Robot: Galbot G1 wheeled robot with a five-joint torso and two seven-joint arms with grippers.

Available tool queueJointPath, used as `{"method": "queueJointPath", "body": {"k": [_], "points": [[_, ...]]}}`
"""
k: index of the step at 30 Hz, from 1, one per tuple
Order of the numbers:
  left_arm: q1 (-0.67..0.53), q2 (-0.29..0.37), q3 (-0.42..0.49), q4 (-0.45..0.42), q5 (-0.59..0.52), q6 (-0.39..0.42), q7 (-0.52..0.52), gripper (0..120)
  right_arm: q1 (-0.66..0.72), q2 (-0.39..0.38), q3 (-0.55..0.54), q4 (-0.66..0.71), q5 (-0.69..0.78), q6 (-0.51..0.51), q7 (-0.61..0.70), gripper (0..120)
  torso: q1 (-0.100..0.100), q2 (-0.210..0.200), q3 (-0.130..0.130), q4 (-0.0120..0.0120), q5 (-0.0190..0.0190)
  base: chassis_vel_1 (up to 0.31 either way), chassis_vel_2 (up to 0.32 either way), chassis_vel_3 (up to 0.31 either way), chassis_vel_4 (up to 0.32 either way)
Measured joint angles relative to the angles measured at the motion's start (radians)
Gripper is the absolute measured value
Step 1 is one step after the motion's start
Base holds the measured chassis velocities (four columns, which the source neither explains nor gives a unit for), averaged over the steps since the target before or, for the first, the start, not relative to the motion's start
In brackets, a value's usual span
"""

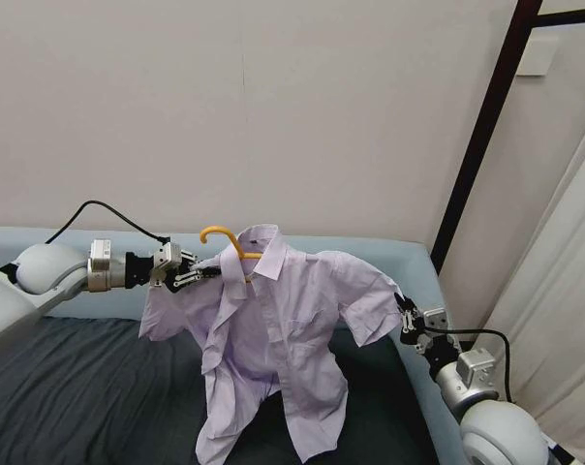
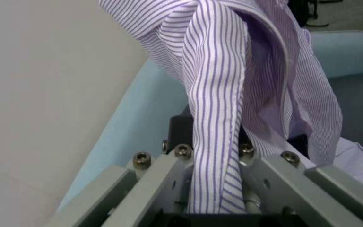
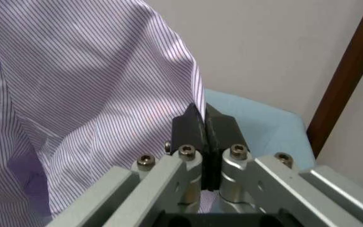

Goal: Pick up the clothes from the sofa and hang them on the clothes hanger.

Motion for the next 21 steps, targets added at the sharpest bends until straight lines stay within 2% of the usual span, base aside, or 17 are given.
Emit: {"method": "queueJointPath", "body": {"k": [7, 13, 16, 17, 19, 21], "points": [[0.057, 0.027, -0.059, -0.019, -0.008, 0.001, -0.001, 1, 0.003, 0.013, -0.014, -0.006, 0.0, -0.02, 0.02, 0, 0.0, 0.0, 0.0, 0.0003, 0.0002, 0.0, 0.0, 0.0, 0.0], [0.157, 0.075, -0.142, -0.066, -0.013, 0.02, -0.009, 1, 0.034, 0.021, -0.04, -0.006, -0.001, -0.031, 0.016, 0, 0.0, 0.0, 0.0, -0.0002, 0.0001, 0.0, 0.0, 0.0, 0.0], [0.249, 0.113, -0.226, -0.095, -0.021, 0.045, -0.021, 1, 0.062, 0.024, -0.048, 0.009, 0.002, -0.031, 0.009, 12, 0.0, 0.0, 0.0, 0.0016, 0.0002, 0.0, 0.0, 0.0, 0.0], [0.249, 0.113, -0.226, -0.095, -0.021, 0.045, -0.021, 1, 0.062, 0.024, -0.048, 0.009, 0.002, -0.031, 0.009, 12, 0.0, 0.0, 0.0, 0.0016, 0.0002, 0.0, 0.0, 0.0, 0.0], [0.256, 0.114, -0.226, -0.096, -0.023, 0.056, -0.028, 1, 0.059, 0.011, -0.04, 0.038, -0.003, -0.031, 0.013, 22, 0.0, 0.0, 0.0, 0.0011, -0.0002, 0.0, 0.0, 0.0, 0.0], [0.213, 0.098, -0.177, -0.085, -0.027, 0.06, -0.034, 1, 0.052, -0.001, -0.029, 0.056, -0.007, -0.031, 0.024, 30, 0.0, 0.0, 0.0, 0.0, -0.0003, 0.0, 0.0, 0.0, 0.0]]}}
